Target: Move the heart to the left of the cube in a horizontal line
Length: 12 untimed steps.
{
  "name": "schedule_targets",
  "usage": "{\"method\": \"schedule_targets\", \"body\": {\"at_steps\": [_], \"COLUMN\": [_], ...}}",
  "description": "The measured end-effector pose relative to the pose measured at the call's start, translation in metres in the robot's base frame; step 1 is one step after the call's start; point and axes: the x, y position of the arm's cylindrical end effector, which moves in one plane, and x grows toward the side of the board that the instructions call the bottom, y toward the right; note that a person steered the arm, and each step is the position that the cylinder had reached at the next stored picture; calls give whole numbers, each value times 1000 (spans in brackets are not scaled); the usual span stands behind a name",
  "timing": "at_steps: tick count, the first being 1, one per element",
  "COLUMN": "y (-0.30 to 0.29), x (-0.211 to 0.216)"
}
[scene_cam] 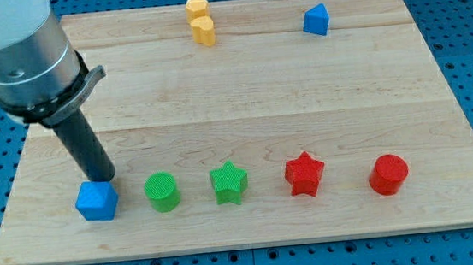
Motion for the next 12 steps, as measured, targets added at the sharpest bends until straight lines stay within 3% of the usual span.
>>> {"method": "schedule_targets", "body": {"at_steps": [1,2,5,6,7,8,9,11,12], "y": [50,150,167,123,75,64,87,22,22], "x": [-44,-98,-274,-257,-198,-191,-211,-110,-147]}}
